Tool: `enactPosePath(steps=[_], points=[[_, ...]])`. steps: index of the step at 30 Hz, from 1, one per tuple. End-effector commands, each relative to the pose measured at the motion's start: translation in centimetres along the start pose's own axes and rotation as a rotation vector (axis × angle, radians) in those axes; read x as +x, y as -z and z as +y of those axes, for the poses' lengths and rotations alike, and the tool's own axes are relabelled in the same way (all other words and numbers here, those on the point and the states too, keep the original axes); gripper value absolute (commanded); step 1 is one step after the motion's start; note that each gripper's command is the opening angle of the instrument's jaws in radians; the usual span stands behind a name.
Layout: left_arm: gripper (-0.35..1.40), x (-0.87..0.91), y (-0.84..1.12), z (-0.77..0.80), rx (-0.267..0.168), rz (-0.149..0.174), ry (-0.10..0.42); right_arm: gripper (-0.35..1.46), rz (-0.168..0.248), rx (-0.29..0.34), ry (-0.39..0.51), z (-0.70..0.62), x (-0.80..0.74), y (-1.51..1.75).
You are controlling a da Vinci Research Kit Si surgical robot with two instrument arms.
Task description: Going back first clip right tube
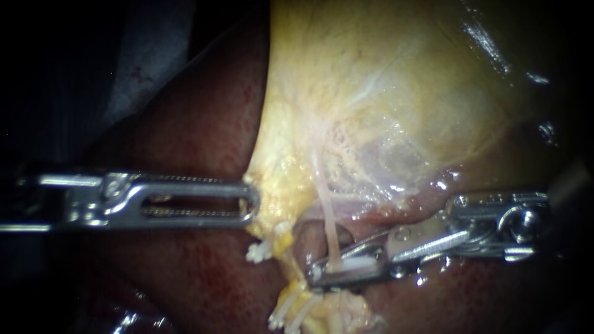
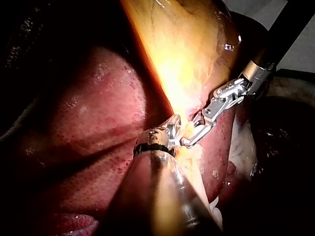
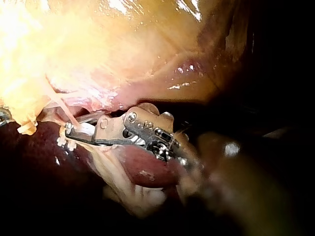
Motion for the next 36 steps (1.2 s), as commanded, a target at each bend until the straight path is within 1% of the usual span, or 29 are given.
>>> enactPosePath(steps=[1,20,21,23,25,27,28,29,31,36], points=[[-0.35,0.00,0.00,0.00,0.000,0.000,0.000,-0.35,0.000,0.000,0.000,0.00,0.00,0.00],[-0.35,0.00,0.00,0.00,0.000,0.000,0.000,-0.35,-0.001,0.001,0.000,-0.02,0.01,-0.01],[-0.35,0.00,0.00,0.00,-0.001,0.000,0.000,-0.32,-0.003,0.004,0.001,-0.02,0.01,-0.01],[-0.35,0.00,0.00,0.00,-0.001,0.000,0.000,-0.10,0.005,-0.005,0.000,-0.03,0.01,-0.01],[-0.35,0.00,0.00,0.00,-0.001,0.000,0.000,0.04,0.011,-0.003,0.000,-0.04,0.02,-0.01],[-0.35,0.00,0.00,0.00,-0.001,0.000,0.000,0.24,0.020,-0.012,-0.002,-0.05,0.04,0.00],[-0.35,0.00,-0.01,0.00,-0.001,0.000,0.000,0.31,0.026,-0.015,-0.003,-0.05,0.05,0.00],[-0.35,0.00,-0.01,0.00,-0.001,-0.001,0.000,0.37,0.035,-0.017,0.019,-0.05,0.07,0.00],[-0.35,0.00,-0.01,0.00,-0.001,-0.001,0.000,0.42,0.047,-0.017,0.041,-0.05,0.09,0.00],[-0.35,0.00,-0.01,0.00,-0.001,-0.001,0.000,0.48,0.056,-0.020,0.074,-0.06,0.12,0.01]])
